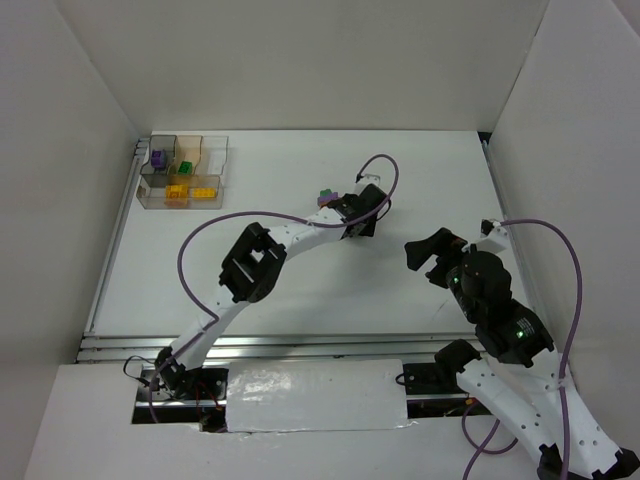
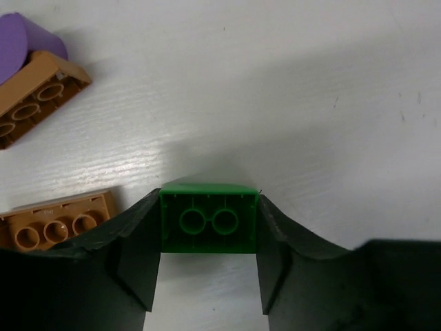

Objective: Sort the legos into containers by color

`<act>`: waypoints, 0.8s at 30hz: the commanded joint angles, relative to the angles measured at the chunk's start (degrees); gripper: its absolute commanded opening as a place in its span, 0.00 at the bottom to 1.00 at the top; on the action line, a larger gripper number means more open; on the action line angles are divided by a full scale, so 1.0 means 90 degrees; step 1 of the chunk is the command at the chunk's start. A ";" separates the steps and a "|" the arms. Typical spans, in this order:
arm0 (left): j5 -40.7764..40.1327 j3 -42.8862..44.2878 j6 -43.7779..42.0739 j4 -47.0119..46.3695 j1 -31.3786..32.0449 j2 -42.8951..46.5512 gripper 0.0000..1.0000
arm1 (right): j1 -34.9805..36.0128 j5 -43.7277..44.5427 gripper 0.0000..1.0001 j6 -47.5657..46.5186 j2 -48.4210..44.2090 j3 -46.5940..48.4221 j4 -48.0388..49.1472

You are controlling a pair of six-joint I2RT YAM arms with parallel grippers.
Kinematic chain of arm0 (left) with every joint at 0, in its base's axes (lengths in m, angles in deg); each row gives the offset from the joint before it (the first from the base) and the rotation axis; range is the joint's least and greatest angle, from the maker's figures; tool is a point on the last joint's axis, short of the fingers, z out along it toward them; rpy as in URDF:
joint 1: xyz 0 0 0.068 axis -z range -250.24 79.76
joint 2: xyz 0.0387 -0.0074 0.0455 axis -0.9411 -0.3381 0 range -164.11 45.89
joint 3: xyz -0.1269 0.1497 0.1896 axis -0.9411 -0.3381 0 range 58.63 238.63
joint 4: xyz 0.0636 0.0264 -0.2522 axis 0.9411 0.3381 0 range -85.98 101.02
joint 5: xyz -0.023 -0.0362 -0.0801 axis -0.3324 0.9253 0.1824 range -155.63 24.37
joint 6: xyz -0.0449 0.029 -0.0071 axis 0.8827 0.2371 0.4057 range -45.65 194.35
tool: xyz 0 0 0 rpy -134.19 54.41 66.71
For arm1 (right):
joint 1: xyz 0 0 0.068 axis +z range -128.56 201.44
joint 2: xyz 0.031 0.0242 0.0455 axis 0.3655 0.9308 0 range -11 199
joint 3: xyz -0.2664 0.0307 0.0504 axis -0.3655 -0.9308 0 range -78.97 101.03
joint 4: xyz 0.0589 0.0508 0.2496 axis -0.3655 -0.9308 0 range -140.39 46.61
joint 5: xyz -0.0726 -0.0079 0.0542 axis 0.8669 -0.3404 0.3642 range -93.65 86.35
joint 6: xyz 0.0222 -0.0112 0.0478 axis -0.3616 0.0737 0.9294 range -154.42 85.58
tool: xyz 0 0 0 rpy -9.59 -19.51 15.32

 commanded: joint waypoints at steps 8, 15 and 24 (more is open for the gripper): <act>-0.0776 -0.1413 -0.1038 -0.1075 -0.0106 0.2474 0.00 | -0.0036 -0.0001 1.00 -0.0106 -0.0112 -0.0024 0.0342; -0.1431 -0.1551 -0.0535 -0.0764 -0.2389 0.3552 0.00 | -0.0036 -0.0479 1.00 -0.0106 0.0033 -0.0316 0.0733; -0.0059 -0.0731 0.0709 -0.0751 -0.5223 0.2704 0.00 | -0.0036 -0.0978 1.00 -0.0087 0.0551 -0.0727 0.1514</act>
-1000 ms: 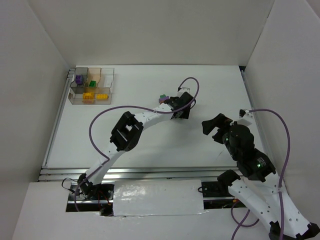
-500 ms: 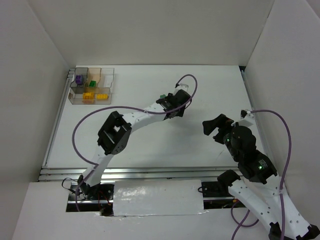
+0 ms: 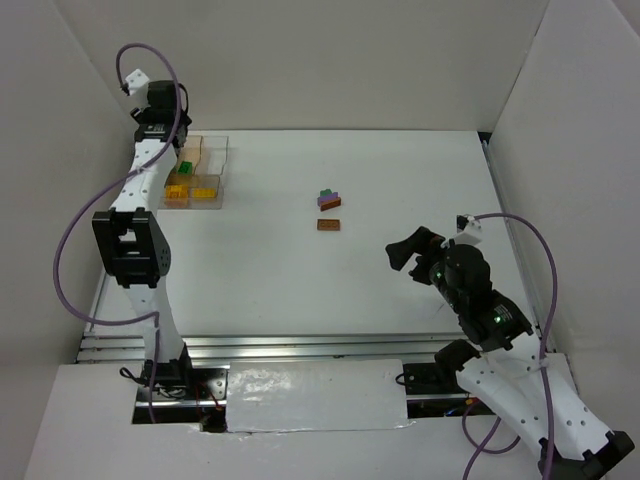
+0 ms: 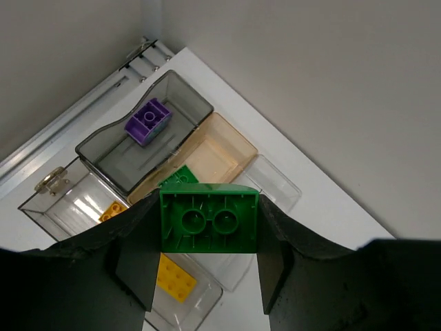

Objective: Sort the legos into containers by color

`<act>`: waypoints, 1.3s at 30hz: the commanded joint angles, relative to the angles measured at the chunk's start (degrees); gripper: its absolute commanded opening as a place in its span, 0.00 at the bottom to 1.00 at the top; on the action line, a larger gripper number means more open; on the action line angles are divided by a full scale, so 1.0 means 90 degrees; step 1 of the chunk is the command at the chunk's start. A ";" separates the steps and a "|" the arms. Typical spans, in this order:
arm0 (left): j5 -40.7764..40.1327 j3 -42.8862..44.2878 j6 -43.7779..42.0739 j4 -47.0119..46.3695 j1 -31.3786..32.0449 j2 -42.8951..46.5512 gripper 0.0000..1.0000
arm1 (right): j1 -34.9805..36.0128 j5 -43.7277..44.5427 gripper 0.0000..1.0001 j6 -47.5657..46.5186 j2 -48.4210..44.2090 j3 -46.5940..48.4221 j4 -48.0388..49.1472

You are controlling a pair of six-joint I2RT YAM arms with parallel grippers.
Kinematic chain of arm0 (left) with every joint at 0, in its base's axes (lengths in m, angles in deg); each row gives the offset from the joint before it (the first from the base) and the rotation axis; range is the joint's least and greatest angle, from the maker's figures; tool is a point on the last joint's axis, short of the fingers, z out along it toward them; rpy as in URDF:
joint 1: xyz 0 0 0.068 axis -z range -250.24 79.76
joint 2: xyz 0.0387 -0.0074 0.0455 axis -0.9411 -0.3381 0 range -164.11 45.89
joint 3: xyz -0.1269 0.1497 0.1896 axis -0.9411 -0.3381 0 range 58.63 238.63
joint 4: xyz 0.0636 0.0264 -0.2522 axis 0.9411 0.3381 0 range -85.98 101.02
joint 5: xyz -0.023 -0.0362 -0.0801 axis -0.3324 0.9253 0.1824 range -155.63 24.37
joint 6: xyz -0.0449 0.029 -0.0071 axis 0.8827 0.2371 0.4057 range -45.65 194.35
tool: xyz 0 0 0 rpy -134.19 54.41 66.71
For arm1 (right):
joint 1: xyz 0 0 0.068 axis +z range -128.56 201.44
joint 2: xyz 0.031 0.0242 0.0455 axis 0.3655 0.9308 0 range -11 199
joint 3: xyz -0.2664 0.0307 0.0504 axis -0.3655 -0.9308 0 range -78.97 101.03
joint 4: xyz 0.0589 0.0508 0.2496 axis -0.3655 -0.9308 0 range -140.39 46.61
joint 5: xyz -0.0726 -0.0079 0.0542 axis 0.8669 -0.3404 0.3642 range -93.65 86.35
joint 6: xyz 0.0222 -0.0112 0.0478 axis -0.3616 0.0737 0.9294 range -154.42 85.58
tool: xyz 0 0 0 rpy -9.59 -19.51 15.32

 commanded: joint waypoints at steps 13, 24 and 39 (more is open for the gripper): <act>0.2124 0.0924 0.0490 -0.1011 -0.0955 -0.2133 0.00 | -0.0024 -0.0628 1.00 -0.0197 0.1103 -0.0193 0.1199; 0.1813 0.0456 0.0442 -0.1352 -0.0955 -0.1676 0.91 | -0.0024 -0.0706 1.00 -0.0294 0.1455 -0.0037 0.1307; 0.1424 -0.1058 -0.0337 -0.0943 0.0387 0.0785 1.00 | -0.0033 -0.0668 1.00 -0.0265 0.1904 0.0099 0.1424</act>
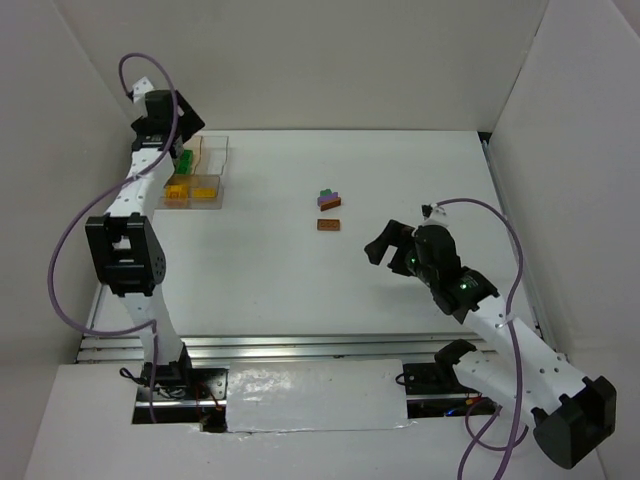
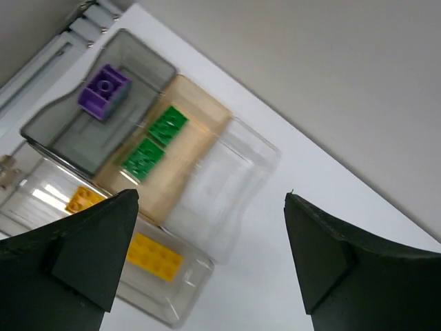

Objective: Sort the legos into containers by color

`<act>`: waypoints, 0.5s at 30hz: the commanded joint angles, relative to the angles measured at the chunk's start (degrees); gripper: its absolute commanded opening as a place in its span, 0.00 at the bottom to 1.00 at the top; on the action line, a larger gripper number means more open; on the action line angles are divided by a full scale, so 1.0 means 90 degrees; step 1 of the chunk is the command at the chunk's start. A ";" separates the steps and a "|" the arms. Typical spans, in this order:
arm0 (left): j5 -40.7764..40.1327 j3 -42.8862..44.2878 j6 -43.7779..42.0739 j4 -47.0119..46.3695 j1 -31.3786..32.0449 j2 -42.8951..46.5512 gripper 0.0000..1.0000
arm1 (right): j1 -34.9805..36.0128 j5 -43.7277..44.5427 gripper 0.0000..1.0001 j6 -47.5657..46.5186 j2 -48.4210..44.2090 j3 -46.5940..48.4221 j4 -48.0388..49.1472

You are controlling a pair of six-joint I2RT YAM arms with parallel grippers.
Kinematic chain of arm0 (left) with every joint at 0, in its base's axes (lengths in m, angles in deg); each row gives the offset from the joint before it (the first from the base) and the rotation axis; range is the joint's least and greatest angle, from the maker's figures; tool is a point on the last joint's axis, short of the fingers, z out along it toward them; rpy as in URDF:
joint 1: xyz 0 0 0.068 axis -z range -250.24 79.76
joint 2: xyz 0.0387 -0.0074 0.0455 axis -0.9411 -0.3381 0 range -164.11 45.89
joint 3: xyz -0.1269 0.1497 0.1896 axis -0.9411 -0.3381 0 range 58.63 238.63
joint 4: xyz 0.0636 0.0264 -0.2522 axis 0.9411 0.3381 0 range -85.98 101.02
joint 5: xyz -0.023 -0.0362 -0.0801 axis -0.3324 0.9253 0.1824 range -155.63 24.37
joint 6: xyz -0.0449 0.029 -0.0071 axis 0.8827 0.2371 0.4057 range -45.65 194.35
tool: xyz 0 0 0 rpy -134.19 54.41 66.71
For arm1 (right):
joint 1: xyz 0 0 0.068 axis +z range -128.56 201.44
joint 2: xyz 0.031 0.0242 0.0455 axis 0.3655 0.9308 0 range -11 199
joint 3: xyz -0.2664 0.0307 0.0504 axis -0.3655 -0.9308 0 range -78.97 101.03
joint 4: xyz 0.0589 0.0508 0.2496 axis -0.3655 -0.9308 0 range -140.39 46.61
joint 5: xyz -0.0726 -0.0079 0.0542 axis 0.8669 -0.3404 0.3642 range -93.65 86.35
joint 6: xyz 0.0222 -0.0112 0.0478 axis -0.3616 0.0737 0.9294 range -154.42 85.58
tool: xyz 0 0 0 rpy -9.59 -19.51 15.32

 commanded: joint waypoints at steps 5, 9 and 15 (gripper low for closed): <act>-0.0269 0.0312 -0.0807 0.1147 0.2347 0.0688 1.00 | -0.0072 0.0575 1.00 0.0014 -0.0044 0.0489 -0.0151; -0.0650 0.0184 -0.0740 0.1528 0.3800 0.0308 0.99 | -0.0072 0.0645 1.00 0.0015 -0.0541 0.0528 -0.0473; -0.1159 0.0331 -0.0583 0.1666 0.4907 -0.0581 1.00 | -0.0073 0.0567 1.00 -0.0064 -0.1117 0.0451 -0.0786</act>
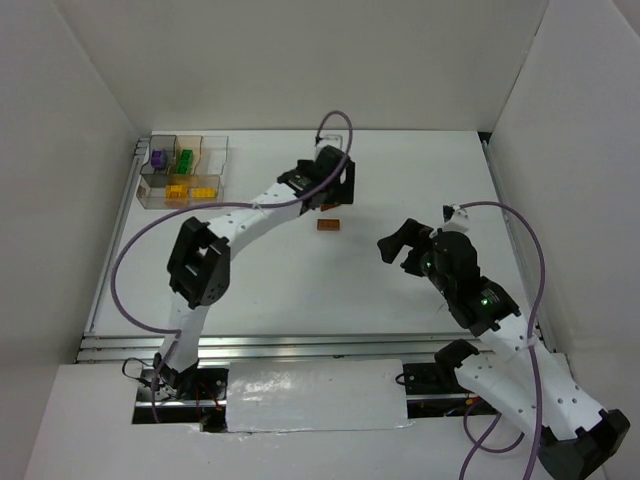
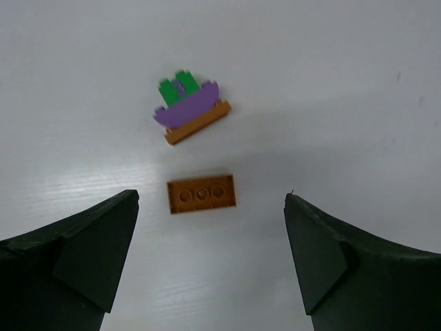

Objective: Sort the legos into containers by color

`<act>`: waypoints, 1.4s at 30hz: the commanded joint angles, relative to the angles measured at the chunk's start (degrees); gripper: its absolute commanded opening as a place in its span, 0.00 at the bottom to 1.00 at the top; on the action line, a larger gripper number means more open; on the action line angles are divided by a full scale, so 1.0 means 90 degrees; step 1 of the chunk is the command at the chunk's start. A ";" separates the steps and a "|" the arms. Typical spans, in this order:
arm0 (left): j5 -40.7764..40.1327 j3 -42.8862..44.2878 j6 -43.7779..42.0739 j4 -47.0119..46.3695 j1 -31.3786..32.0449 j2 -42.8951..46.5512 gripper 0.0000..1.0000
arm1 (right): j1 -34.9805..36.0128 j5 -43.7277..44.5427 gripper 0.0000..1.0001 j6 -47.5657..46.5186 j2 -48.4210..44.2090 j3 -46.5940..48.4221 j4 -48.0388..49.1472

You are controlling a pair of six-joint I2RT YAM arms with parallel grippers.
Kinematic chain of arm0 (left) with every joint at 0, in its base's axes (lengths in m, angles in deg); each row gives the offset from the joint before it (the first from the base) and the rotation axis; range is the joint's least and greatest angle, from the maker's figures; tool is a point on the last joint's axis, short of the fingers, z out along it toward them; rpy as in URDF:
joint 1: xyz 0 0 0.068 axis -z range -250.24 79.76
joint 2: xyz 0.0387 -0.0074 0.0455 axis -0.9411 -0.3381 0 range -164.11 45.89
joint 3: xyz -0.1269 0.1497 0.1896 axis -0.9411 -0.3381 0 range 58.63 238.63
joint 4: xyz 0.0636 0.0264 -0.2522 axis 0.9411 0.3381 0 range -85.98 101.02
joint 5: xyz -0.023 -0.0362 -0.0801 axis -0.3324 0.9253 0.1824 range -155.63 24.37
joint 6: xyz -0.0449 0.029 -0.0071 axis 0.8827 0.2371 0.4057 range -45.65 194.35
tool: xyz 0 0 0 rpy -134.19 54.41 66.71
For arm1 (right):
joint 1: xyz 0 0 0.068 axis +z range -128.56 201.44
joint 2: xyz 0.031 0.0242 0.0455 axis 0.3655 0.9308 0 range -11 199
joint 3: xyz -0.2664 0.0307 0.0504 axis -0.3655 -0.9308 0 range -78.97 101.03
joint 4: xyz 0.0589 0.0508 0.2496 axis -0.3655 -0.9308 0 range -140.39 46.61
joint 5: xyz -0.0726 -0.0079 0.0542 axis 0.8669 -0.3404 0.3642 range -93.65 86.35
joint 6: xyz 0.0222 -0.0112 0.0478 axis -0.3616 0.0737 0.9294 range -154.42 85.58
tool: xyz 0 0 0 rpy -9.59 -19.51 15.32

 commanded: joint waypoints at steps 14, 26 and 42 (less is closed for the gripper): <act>-0.0574 0.0963 0.0530 0.0926 0.0288 -0.1846 0.99 | -0.0051 -0.0117 1.00 -0.0222 -0.0376 -0.0019 -0.0221; -0.0262 0.0640 0.0637 0.0545 0.0180 -0.2099 0.88 | -0.0051 -0.0195 1.00 -0.0232 -0.0415 -0.0098 -0.0162; -0.0457 -0.1291 -0.0414 -0.0708 -0.0725 0.0651 0.00 | -0.0060 -0.0156 1.00 -0.0261 -0.0474 -0.0117 -0.0114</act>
